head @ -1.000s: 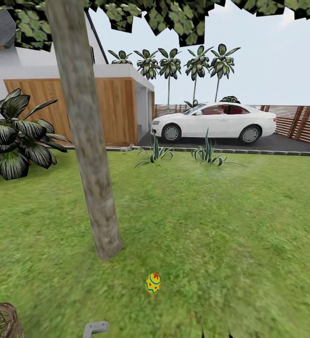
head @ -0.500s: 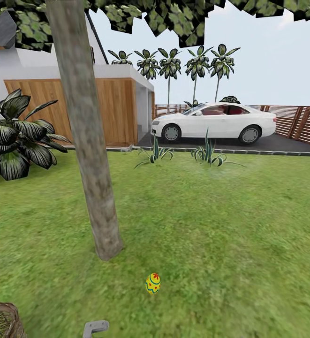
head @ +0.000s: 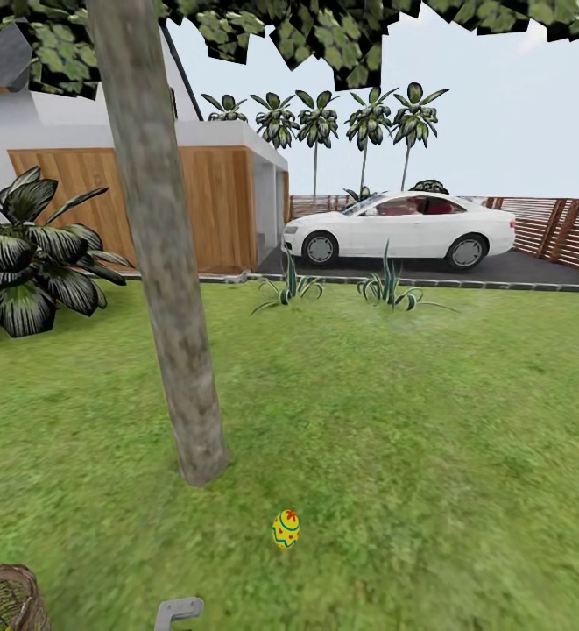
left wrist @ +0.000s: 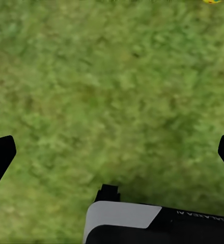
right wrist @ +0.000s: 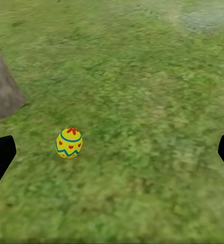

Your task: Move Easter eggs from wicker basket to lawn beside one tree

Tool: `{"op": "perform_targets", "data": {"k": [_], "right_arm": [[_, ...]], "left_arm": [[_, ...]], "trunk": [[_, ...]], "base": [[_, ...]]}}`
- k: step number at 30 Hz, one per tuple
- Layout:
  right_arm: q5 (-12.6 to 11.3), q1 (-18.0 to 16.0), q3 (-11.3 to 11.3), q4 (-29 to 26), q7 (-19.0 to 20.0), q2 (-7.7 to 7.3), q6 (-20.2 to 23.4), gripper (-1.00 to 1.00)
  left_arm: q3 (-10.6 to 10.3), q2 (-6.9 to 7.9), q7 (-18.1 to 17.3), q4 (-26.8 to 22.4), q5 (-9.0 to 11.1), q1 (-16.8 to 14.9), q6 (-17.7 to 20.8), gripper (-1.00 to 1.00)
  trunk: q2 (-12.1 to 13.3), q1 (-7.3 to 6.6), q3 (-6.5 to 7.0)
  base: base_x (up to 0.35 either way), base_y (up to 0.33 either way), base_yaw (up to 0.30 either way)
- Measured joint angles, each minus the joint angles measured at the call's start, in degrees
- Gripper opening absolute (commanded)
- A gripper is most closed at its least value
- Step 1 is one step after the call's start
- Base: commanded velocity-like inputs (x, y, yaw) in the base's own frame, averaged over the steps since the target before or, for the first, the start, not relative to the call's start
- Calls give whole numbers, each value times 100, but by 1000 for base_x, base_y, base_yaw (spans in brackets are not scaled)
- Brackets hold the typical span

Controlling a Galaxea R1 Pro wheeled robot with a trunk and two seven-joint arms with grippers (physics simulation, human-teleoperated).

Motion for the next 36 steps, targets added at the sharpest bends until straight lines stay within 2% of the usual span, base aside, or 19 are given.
{"op": "perform_targets", "data": {"k": [7,13,15,23,28,36], "right_arm": [[-9,0,2,8,-5,0,45,100],[-4,0,12,43,-7,0,135,100],[-1,0,15,64,-8,0,287,100],[27,0,7,33,-8,0,1557,100],[33,0,6,22,-8,1,1777,100],[25,1,7,9,-8,1,1873,100]], "left_arm": [[0,0,-1,7,-4,4,-207,100],[0,0,-4,7,-4,8,-320,100],[0,1,-2,7,-7,11,-394,100],[1,2,9,118,-21,15,-661,100],[1,2,5,142,-22,15,-688,100],[1,9,3,152,-10,16,-707,100]], "trunk": [[276,-151,124],[278,-152,125],[278,-152,125],[278,-152,124],[278,-152,125],[278,-152,125]], "base": [[0,0,0],[0,0,0],[0,0,0],[0,0,0],[0,0,0],[0,0,0]]}}
